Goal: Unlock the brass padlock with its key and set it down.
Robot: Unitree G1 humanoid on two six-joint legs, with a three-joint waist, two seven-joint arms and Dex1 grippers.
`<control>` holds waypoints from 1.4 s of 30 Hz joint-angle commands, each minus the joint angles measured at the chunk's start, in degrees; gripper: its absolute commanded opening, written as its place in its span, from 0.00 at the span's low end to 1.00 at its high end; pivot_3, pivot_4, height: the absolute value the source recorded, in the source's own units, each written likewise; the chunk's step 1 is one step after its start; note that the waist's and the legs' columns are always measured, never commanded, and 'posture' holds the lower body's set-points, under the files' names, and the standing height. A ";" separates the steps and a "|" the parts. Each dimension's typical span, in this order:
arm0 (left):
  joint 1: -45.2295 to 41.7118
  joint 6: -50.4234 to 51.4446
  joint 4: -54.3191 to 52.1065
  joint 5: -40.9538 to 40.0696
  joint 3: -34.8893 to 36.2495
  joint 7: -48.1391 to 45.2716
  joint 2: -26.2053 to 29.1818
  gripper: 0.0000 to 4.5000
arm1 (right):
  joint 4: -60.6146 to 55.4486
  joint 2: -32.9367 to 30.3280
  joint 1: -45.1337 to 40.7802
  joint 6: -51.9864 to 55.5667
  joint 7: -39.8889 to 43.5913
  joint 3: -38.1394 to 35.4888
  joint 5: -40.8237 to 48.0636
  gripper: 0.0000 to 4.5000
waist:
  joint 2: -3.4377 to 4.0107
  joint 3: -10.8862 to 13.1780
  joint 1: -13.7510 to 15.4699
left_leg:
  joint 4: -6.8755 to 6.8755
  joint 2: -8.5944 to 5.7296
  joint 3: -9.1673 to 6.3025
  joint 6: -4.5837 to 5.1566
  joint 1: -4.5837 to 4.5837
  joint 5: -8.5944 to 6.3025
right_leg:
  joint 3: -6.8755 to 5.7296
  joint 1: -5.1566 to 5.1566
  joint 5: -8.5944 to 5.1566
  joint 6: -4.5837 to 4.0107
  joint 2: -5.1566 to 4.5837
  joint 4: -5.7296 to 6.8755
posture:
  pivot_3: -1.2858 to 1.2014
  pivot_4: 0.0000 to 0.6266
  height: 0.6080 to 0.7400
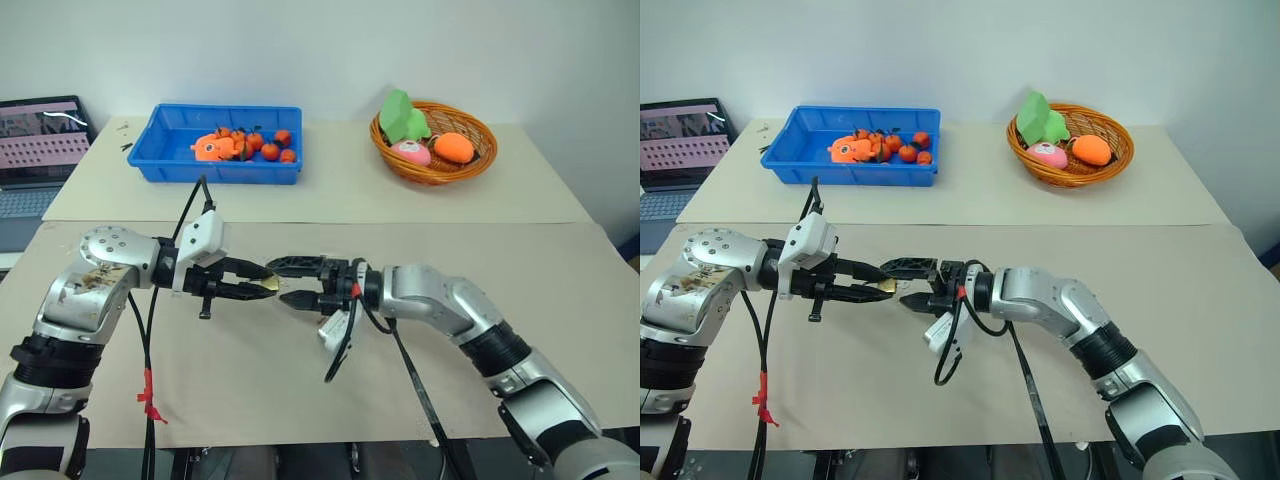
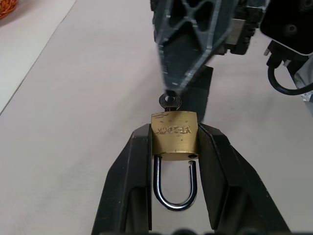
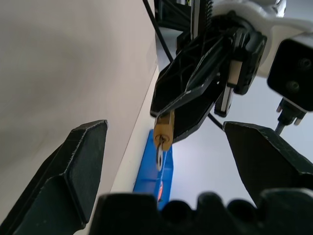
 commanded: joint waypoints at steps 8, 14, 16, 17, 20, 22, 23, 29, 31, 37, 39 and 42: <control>-1.24 -0.99 -0.98 -0.11 0.58 -0.10 0.35 0.18 | -0.67 0.94 -1.10 0.87 -0.58 -0.90 0.25 0.98 | 0.00 0.00 0.01 | 0.00 0.00 0.00 0.00 0.00 0.00 | 0.00 0.00 0.00 0.00 0.00 0.00 | 0.52 0.24 1.00; -1.24 -1.05 -1.02 -0.06 0.67 -0.19 0.53 0.18 | -0.34 0.74 -1.42 0.87 -0.96 -1.25 -0.01 0.78 | 0.00 0.00 -0.02 | 0.00 0.00 0.00 0.00 0.00 0.00 | 0.00 0.00 0.00 0.00 0.00 0.00 | 0.52 0.24 1.00; -1.27 -1.08 -0.96 -0.03 0.67 -0.24 0.57 0.18 | -0.48 0.76 -1.37 0.87 -1.12 -1.34 -0.11 0.63 | 0.00 0.00 -0.02 | 0.00 0.00 0.01 0.00 0.00 0.00 | 0.00 0.00 0.00 0.00 0.00 0.00 | 0.52 0.24 1.00; -1.28 -1.10 -0.92 -0.01 0.67 -0.25 0.58 0.18 | -0.59 0.76 -1.30 0.91 -1.19 -1.40 -0.12 0.55 | 0.00 0.00 -0.02 | 0.00 0.00 0.00 0.00 0.00 0.00 | 0.00 0.00 0.00 0.00 0.00 0.00 | 0.52 0.24 1.00; -1.29 -1.01 -0.94 -0.06 0.73 -0.28 0.63 0.18 | -0.90 0.68 -1.18 1.03 -1.24 -1.55 -0.12 0.33 | 0.00 0.00 -0.02 | 0.00 0.00 0.00 0.00 0.00 0.00 | 0.00 0.00 0.00 0.00 0.00 0.00 | 0.52 0.24 1.00; -1.26 -1.03 -0.93 -0.07 0.70 -0.33 0.62 0.18 | -1.13 0.69 -1.09 1.15 -1.23 -1.61 -0.13 0.18 | 0.00 0.00 0.00 | 0.00 0.00 0.00 0.00 0.00 0.00 | 0.00 0.00 0.00 0.00 0.00 0.00 | 0.52 0.24 1.00; -1.25 -1.04 -0.92 -0.08 0.69 -0.36 0.64 0.18 | -1.26 0.71 -1.05 1.21 -1.20 -1.62 -0.16 0.10 | 0.00 0.00 -0.01 | 0.00 0.00 0.00 0.00 0.00 0.00 | 0.00 0.00 0.00 0.00 0.00 0.00 | 0.52 0.24 1.00; -1.70 -0.88 -0.69 -0.06 0.47 -0.32 0.40 0.18 | -2.00 0.86 -0.82 1.97 -0.94 -1.80 -0.14 0.02 | 0.00 0.00 -0.02 | 0.00 0.00 0.00 0.00 0.00 0.00 | 0.00 0.00 0.00 0.00 0.00 0.00 | 0.52 0.24 1.00; -1.73 -0.88 -0.66 -0.08 0.45 -0.37 0.38 0.18 | -2.19 0.83 -0.63 2.30 -0.74 -1.78 -0.05 0.02 | 0.00 0.00 -0.01 | 0.00 0.00 0.00 0.00 0.00 0.00 | 0.00 0.00 0.00 0.00 0.00 0.00 | 0.52 0.24 1.00; -1.84 -0.63 -0.45 -0.09 0.34 -0.36 0.26 0.18 | -2.39 0.76 -0.25 2.72 -0.61 -1.75 0.08 0.02 | 0.00 0.00 -0.02 | 0.00 0.00 0.01 0.00 0.00 0.00 | 0.00 0.00 0.00 0.00 0.00 0.00 | 0.52 0.24 1.00; -1.94 -0.65 -0.21 -0.13 0.41 -0.23 0.07 0.29 | -2.29 0.78 -0.25 2.83 -0.65 -1.78 0.05 0.02 | 0.00 0.00 -0.02 | 0.00 0.00 0.01 0.00 0.00 0.00 | 0.00 0.00 0.00 0.00 0.00 0.00 | 0.52 0.24 1.00; -2.22 -0.30 0.06 -0.43 0.45 -0.31 -0.03 0.53 | -2.09 0.80 -0.30 2.97 -0.74 -1.79 0.01 0.02 | 0.00 0.00 -0.02 | 0.00 0.00 0.00 0.00 0.00 0.00 | 0.00 0.00 0.00 0.00 0.00 0.00 | 0.52 0.24 1.00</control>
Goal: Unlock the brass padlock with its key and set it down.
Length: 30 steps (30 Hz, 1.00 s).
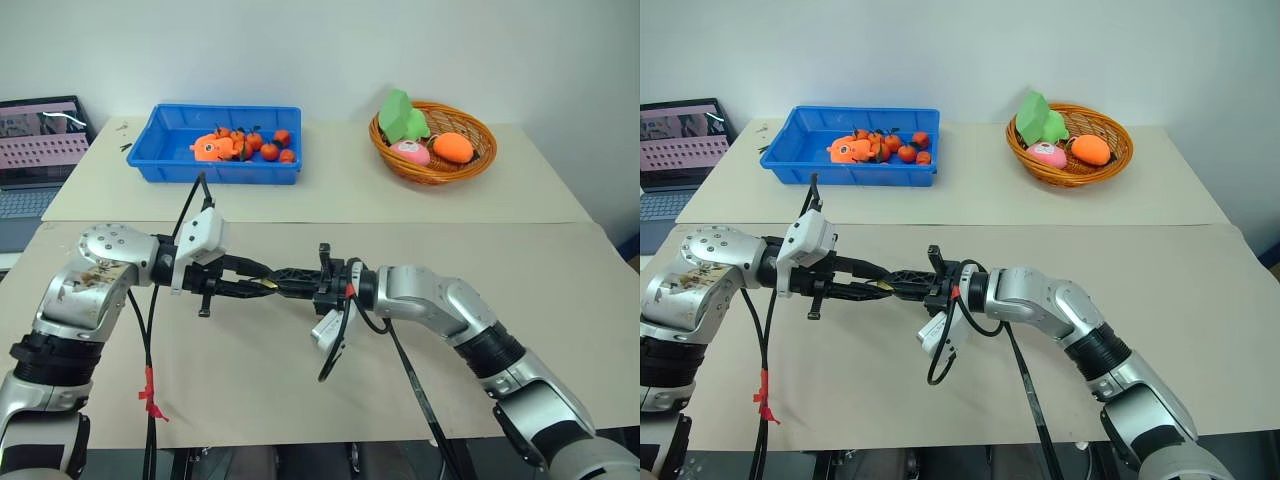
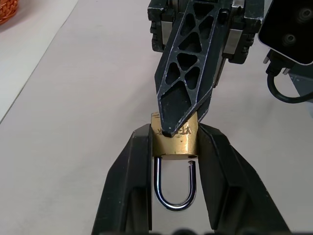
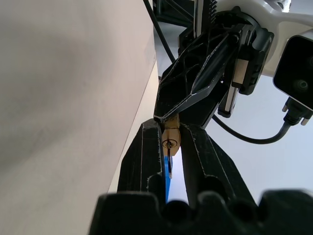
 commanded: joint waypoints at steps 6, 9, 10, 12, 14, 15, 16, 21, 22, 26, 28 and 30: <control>-1.26 -0.18 -0.94 -0.65 0.59 -0.43 0.38 0.99 | -1.92 0.05 -0.37 1.35 -0.58 -1.70 1.37 0.02 | 0.00 0.00 0.00 | 0.00 0.00 0.00 0.00 0.00 0.00 | 0.00 0.00 0.00 0.00 0.00 0.00 | 0.52 0.24 1.00; -1.97 1.87 -0.07 -1.71 2.16 1.06 0.13 0.99 | -1.41 -0.39 0.09 1.83 -0.72 -2.04 1.31 0.02 | 0.00 0.00 0.01 | 0.00 0.00 0.00 0.00 0.00 0.00 | 0.00 0.00 0.00 0.00 0.00 0.00 | 0.52 0.24 1.00; -2.31 2.82 0.24 -2.20 2.72 1.75 -0.06 0.99 | -1.37 -0.55 0.27 1.98 -0.81 -2.16 1.28 0.02 | 0.00 0.00 0.02 | 0.00 0.00 0.00 0.00 0.00 0.00 | 0.00 0.00 0.00 0.00 0.00 0.00 | 0.52 0.24 1.00; -5.38 11.77 3.51 -7.66 7.17 6.40 -1.67 0.99 | -1.33 -1.48 1.06 2.69 -1.64 -3.13 0.70 0.02 | 0.00 0.00 0.08 | 0.00 0.00 -0.01 0.00 0.00 0.00 | 0.00 0.00 0.00 0.00 0.00 0.00 | 0.52 0.24 1.00; -6.56 17.34 6.11 -10.97 10.13 8.43 -1.87 0.99 | -1.91 -2.02 1.74 3.90 -1.97 -4.26 1.10 0.02 | -0.02 0.01 0.09 | 0.07 0.00 -0.08 0.00 -0.02 0.00 | -0.04 0.00 0.00 0.01 0.00 0.03 | 0.52 0.24 1.00; -6.30 18.14 6.53 -11.39 10.58 8.36 -1.52 0.99 | -2.24 -2.12 1.93 4.33 -1.96 -4.62 1.29 0.02 | -0.02 0.01 0.06 | 0.09 0.00 -0.08 0.00 -0.02 0.00 | -0.04 0.00 0.00 0.01 0.01 0.03 | 0.52 0.24 1.00; -5.93 18.80 6.64 -11.65 10.86 8.24 -1.13 0.99 | -2.66 -2.25 2.18 4.67 -1.83 -4.93 1.49 0.02 | -0.02 0.01 -0.06 | 0.08 -0.01 -0.06 0.00 -0.02 0.00 | -0.03 0.01 -0.01 0.02 0.00 0.03 | 0.52 0.24 1.00; -3.15 18.03 6.28 -11.21 10.63 7.38 -0.47 0.88 | -4.24 -2.51 3.96 6.21 -1.49 -5.71 1.57 0.02 | -0.02 0.01 -0.14 | 0.08 0.00 -0.05 0.00 -0.01 0.00 | -0.01 -0.01 -0.01 0.01 0.00 0.05 | 0.52 0.24 1.00; -2.76 17.70 6.00 -11.25 10.47 7.09 -0.56 0.84 | -4.60 -2.43 4.22 6.46 -1.44 -5.78 1.47 0.02 | -0.02 0.01 -0.12 | 0.08 0.00 -0.06 0.00 0.00 0.00 | -0.01 -0.01 0.00 0.01 0.01 0.06 | 0.52 0.24 1.00; -2.70 16.89 5.73 -10.97 9.52 6.64 -1.20 0.50 | -6.22 -1.87 4.97 7.50 -0.95 -6.03 1.35 0.02 | -0.02 0.01 0.00 | 0.09 0.00 -0.05 -0.01 -0.01 0.00 | -0.02 0.00 0.00 0.01 0.00 0.06 | 0.52 0.24 1.00; -3.33 16.46 6.58 -10.62 9.00 6.62 -1.66 0.32 | -6.81 -1.85 5.32 7.88 -0.75 -6.07 1.37 0.02 | -0.02 0.01 0.03 | 0.09 0.00 -0.05 -0.01 -0.01 0.00 | -0.01 0.00 0.00 0.01 0.00 0.06 | 0.52 0.24 1.00; -3.95 15.90 7.43 -10.14 8.40 6.64 -2.04 0.14 | -7.25 -2.00 5.60 8.25 -0.62 -6.04 1.38 0.02 | -0.02 0.01 0.05 | 0.09 0.00 -0.05 -0.01 -0.01 0.00 | -0.02 0.00 0.00 0.01 0.00 0.05 | 0.52 0.24 1.00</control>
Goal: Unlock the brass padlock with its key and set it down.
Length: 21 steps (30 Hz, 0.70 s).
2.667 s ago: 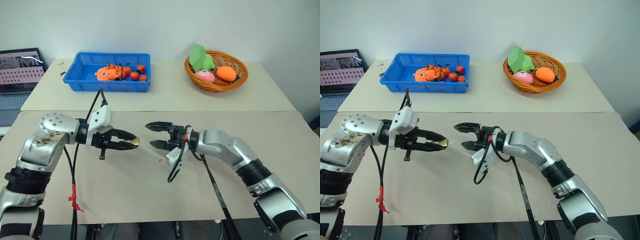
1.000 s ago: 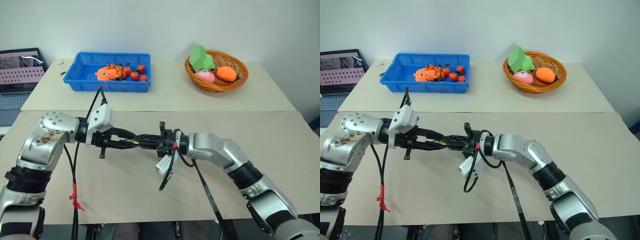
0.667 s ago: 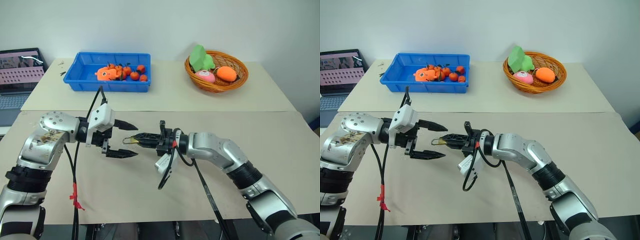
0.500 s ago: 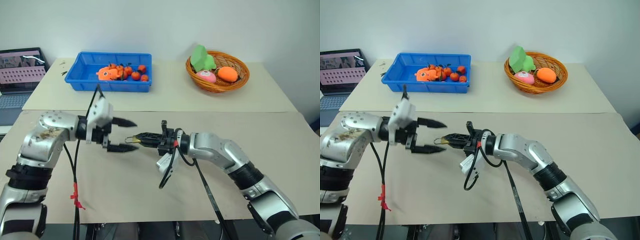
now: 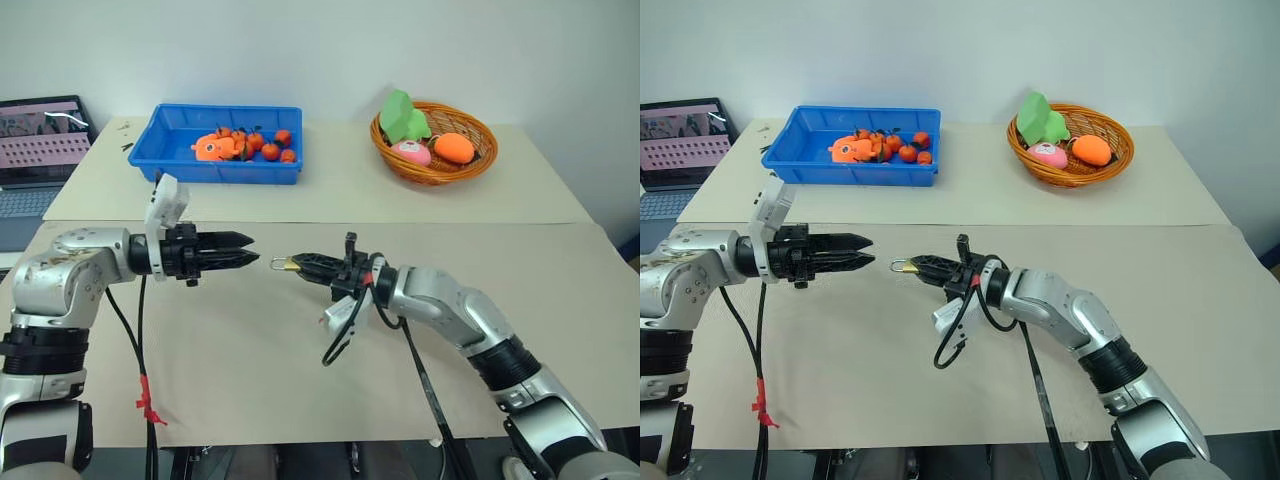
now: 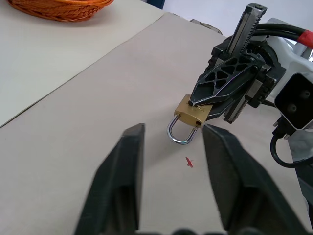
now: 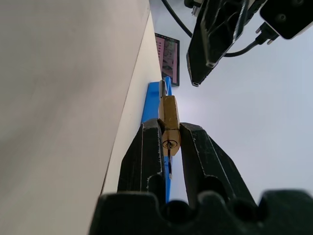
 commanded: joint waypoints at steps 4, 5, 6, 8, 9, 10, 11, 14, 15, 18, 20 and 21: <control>-3.02 -1.99 0.78 0.92 -1.88 -0.78 -0.93 0.01 | -3.48 -0.13 0.72 1.34 -0.16 -1.64 1.42 0.02 | 0.00 0.00 0.05 | 0.00 -0.01 0.00 0.00 0.00 0.00 | 0.00 0.00 0.00 0.00 0.00 -0.01 | 0.52 0.24 1.00; -3.50 -2.05 0.97 1.05 -2.24 -0.90 -1.22 0.01 | -3.57 -0.13 0.78 1.47 -0.10 -1.66 1.38 0.02 | 0.00 0.00 0.04 | 0.00 -0.01 0.00 0.00 0.00 0.00 | 0.00 0.00 0.00 0.00 0.00 -0.01 | 0.52 0.24 1.00; -3.93 -2.13 1.13 1.22 -2.54 -1.04 -1.50 0.01 | -3.64 -0.12 0.82 1.56 -0.05 -1.69 1.37 0.02 | 0.00 0.00 0.03 | 0.00 -0.01 0.01 0.00 -0.01 0.00 | 0.00 0.00 0.00 0.00 0.00 -0.01 | 0.52 0.24 1.00; -4.69 -2.39 1.42 1.57 -3.20 -1.41 -1.99 0.01 | -3.63 -0.08 0.77 1.72 0.00 -1.75 1.36 0.02 | 0.00 0.00 0.03 | 0.00 -0.01 0.00 0.00 -0.01 0.00 | 0.00 0.00 0.00 0.00 0.00 0.00 | 0.52 0.24 1.00; -4.97 -2.40 1.45 1.64 -3.46 -1.45 -2.23 0.01 | -3.64 -0.07 0.74 1.79 0.00 -1.76 1.34 0.02 | 0.00 0.00 0.03 | 0.00 -0.01 0.00 0.00 0.00 0.00 | 0.00 0.00 0.00 0.00 0.00 0.00 | 0.52 0.24 1.00; -5.23 -2.41 1.40 1.63 -3.75 -1.47 -2.53 0.01 | -3.68 -0.03 0.70 1.90 -0.02 -1.78 1.30 0.02 | 0.00 0.00 0.02 | 0.00 -0.01 0.00 0.00 0.00 0.00 | 0.00 0.00 0.00 0.00 0.00 0.00 | 0.52 0.24 1.00; -5.36 -2.38 1.31 1.63 -3.95 -1.42 -2.78 0.01 | -3.81 0.03 0.66 2.04 0.00 -1.79 1.27 0.02 | 0.00 0.00 -0.04 | 0.00 -0.01 0.00 0.00 0.00 0.00 | 0.00 0.00 0.00 0.00 0.00 0.00 | 0.52 0.24 1.00; -5.43 -2.48 1.30 1.85 -4.35 -1.54 -3.14 0.01 | -4.35 0.17 0.51 2.52 0.14 -1.83 1.46 0.02 | 0.00 0.00 -0.08 | 0.00 -0.01 0.00 0.00 0.00 0.00 | 0.00 0.00 0.00 0.00 0.00 -0.01 | 0.52 0.24 1.00; -5.37 -2.49 1.27 1.93 -4.47 -1.71 -3.09 0.01 | -4.52 0.18 0.43 2.76 0.26 -1.88 1.64 0.02 | 0.00 0.00 -0.09 | 0.00 -0.01 0.00 0.00 0.00 0.00 | 0.00 0.00 0.00 0.00 0.00 0.00 | 0.52 0.24 1.00; -4.96 -2.86 0.98 2.35 -4.83 -2.19 -2.72 0.01 | -4.60 0.10 0.13 3.12 0.42 -2.02 1.94 0.02 | 0.00 0.00 -0.06 | 0.00 -0.01 0.00 0.00 0.00 0.00 | 0.00 0.00 0.00 0.00 0.00 0.00 | 0.52 0.24 1.00; -4.91 -2.92 1.02 2.52 -4.82 -2.21 -2.77 0.01 | -4.31 0.03 -0.21 3.28 0.36 -2.14 2.07 0.02 | 0.00 0.00 -0.03 | 0.00 -0.01 0.00 0.00 0.00 0.00 | 0.00 0.00 0.00 0.00 0.00 -0.01 | 0.52 0.24 1.00; -4.94 -2.94 1.08 2.61 -4.80 -2.17 -2.83 0.01 | -4.14 0.00 -0.41 3.30 0.29 -2.15 2.11 0.02 | 0.00 0.00 -0.02 | 0.00 -0.01 0.00 0.00 -0.01 0.00 | 0.00 0.00 0.00 0.00 0.00 -0.01 | 0.52 0.24 1.00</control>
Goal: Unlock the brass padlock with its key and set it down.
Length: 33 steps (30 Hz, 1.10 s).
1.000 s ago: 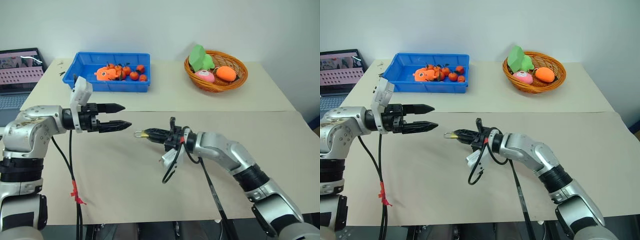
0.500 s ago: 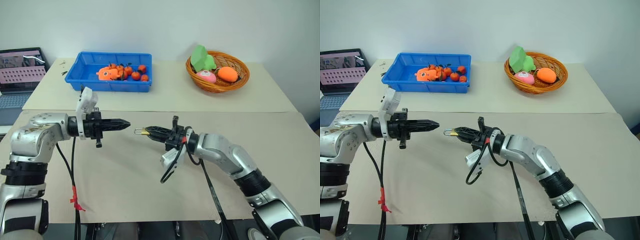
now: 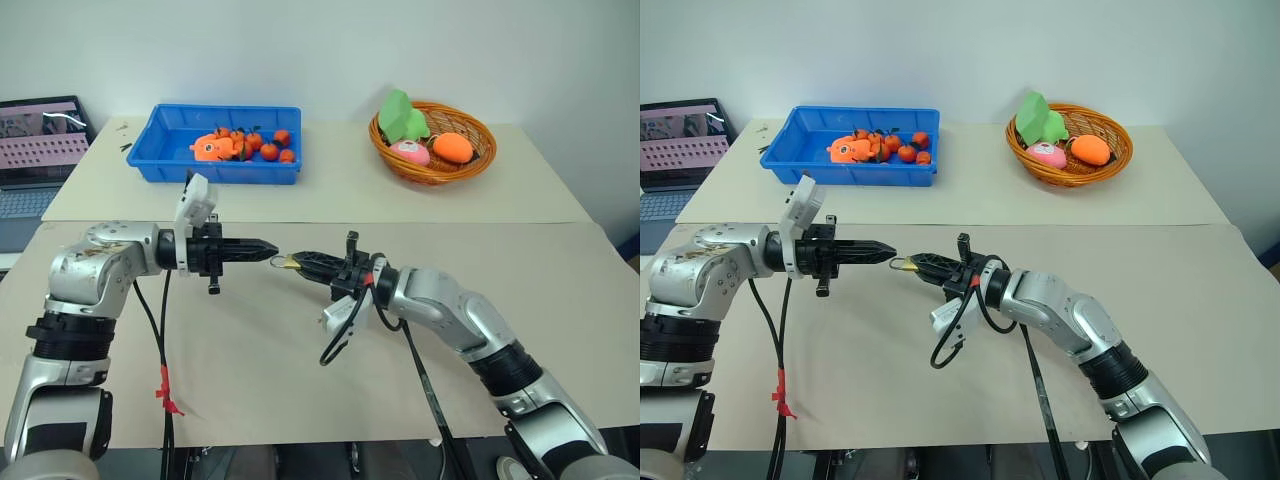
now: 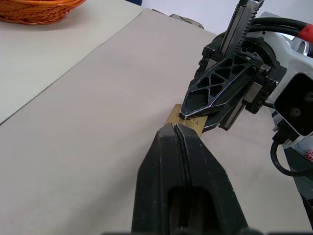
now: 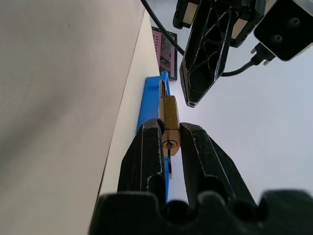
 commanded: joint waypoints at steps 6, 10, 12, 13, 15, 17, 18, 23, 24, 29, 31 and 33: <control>-0.42 -1.41 -1.27 0.15 0.58 -0.20 0.63 0.01 | -2.38 0.33 -2.85 0.56 -0.23 -2.22 2.48 0.02 | 0.00 0.00 -0.03 | 0.00 0.00 0.00 0.00 0.01 0.00 | 0.00 0.00 0.00 0.00 0.00 0.01 | 0.52 0.24 1.00; -0.16 -1.34 -1.39 0.13 0.74 -0.28 0.87 0.01 | -3.01 0.51 -3.35 0.60 -0.18 -2.25 3.10 0.02 | 0.00 0.00 0.02 | 0.00 0.00 0.00 0.00 -0.01 0.00 | 0.00 0.00 0.00 0.00 0.00 -0.01 | 0.52 0.24 1.00; 0.00 -1.26 -1.49 0.08 0.81 -0.36 1.03 0.01 | -3.71 0.25 -3.66 -0.06 -0.22 -2.10 2.84 0.02 | 0.00 0.00 0.01 | 0.00 0.00 0.00 0.00 -0.01 0.00 | 0.00 0.00 0.00 0.00 0.00 -0.01 | 0.52 0.24 1.00; 0.04 -1.26 -1.51 0.07 0.83 -0.39 1.08 0.01 | -3.98 0.12 -3.76 -0.36 -0.27 -2.04 2.68 0.02 | 0.00 0.00 0.00 | 0.00 0.00 0.00 0.00 -0.01 0.00 | 0.00 0.00 0.00 0.00 0.00 -0.01 | 0.52 0.24 1.00; 0.10 -1.25 -1.57 0.06 0.85 -0.42 1.13 0.01 | -4.46 0.01 -3.79 -0.58 -0.22 -1.97 2.70 0.02 | 0.00 0.00 -0.03 | 0.00 0.00 0.00 0.00 0.00 0.00 | 0.00 0.00 0.00 0.00 0.00 0.00 | 0.52 0.24 1.00; 0.08 -1.20 -1.61 0.07 0.84 -0.30 1.08 0.01 | -4.79 0.09 -3.72 -0.40 -0.05 -1.97 3.18 0.02 | 0.00 0.00 -0.01 | 0.00 0.00 0.00 0.00 0.00 0.00 | 0.00 0.00 0.00 0.00 0.00 0.00 | 0.52 0.24 1.00; 0.08 -1.18 -1.63 0.07 0.85 -0.25 1.06 0.01 | -4.87 0.10 -3.73 -0.37 -0.03 -1.95 3.25 0.02 | 0.00 0.00 0.00 | 0.00 0.00 -0.01 0.00 0.00 0.00 | 0.00 0.00 0.00 0.00 0.00 0.00 | 0.52 0.24 1.00; 0.27 -1.33 -1.71 0.23 0.89 0.08 1.10 0.01 | -5.22 0.29 -3.72 -0.16 0.20 -1.82 3.49 0.02 | 0.00 0.00 0.02 | 0.00 0.00 0.00 0.00 -0.01 0.00 | 0.00 0.00 0.00 0.00 0.00 0.00 | 0.52 0.24 1.00; 0.28 -1.41 -1.68 0.31 0.90 0.21 1.08 0.01 | -5.33 0.32 -3.62 -0.11 0.34 -1.78 3.63 0.02 | 0.00 0.00 0.01 | 0.00 0.00 0.00 0.00 0.00 0.00 | 0.00 0.00 0.00 0.00 0.00 0.00 | 0.52 0.24 1.00; 0.40 -1.62 -1.84 0.46 0.95 0.41 0.97 0.01 | -5.75 0.60 -2.52 0.40 1.42 -1.42 4.46 0.02 | 0.00 0.00 0.01 | 0.00 0.00 0.00 0.00 0.00 0.00 | 0.00 0.00 0.00 0.00 0.00 0.00 | 0.52 0.24 1.00; 0.35 -1.73 -1.78 0.64 0.94 0.45 0.89 0.01 | -5.78 0.58 -1.84 0.64 2.19 -1.08 4.91 0.02 | 0.00 0.00 0.02 | 0.00 0.00 0.00 0.00 0.00 0.00 | 0.00 0.00 0.00 0.00 0.00 0.00 | 0.52 0.24 1.00; 0.13 -1.86 -1.54 0.89 0.89 0.52 0.71 0.01 | -5.68 0.53 -1.11 0.85 3.08 -0.77 5.52 0.02 | 0.00 0.00 0.03 | 0.00 0.00 0.00 0.00 0.00 0.00 | 0.00 0.00 0.00 0.00 0.00 0.00 | 0.52 0.24 1.00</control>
